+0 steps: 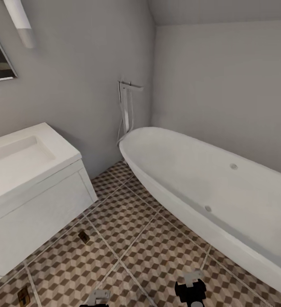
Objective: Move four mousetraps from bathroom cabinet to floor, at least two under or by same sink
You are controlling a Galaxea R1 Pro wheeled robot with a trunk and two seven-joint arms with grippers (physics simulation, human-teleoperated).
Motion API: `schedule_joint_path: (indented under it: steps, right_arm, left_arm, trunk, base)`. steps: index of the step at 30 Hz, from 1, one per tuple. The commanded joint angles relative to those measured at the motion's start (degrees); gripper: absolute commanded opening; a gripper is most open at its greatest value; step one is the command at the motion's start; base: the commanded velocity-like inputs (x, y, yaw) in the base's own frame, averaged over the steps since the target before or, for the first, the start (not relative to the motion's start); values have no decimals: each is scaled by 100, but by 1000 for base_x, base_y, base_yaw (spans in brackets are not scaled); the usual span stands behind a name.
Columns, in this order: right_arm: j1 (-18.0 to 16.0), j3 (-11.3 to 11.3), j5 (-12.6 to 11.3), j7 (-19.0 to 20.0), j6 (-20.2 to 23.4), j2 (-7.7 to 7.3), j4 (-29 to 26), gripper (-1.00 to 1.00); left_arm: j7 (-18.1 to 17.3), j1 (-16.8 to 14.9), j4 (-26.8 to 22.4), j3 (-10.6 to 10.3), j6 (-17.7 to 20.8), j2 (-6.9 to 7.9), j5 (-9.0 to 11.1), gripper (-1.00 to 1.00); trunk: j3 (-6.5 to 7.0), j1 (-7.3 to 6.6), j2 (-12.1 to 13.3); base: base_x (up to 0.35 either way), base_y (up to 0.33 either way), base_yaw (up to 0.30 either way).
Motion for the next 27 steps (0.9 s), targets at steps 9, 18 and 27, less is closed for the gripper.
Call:
schedule_joint_path:
  steps: [9, 18, 27]
  right_arm:
    - [-4, 48, -54, -16, -24, 0, 7, 100]
    - [-4, 45, -60, -22, -135, -92, -14, 100]
    - [-4, 40, -101, -32, -403, -124, -4, 100]
  left_arm:
    - [29, -3, -12, -49, -15, 1, 48, 100]
    - [29, 0, -12, -46, -15, 1, 56, 100]
    - [29, -3, -9, -41, -15, 1, 57, 100]
  trunk:
    - [70, 0, -2]
    - [144, 0, -2]
    - [220, 0, -2]
  base:
    - [0, 0, -183]
    - [0, 0, -173]
    - [0, 0, -136]
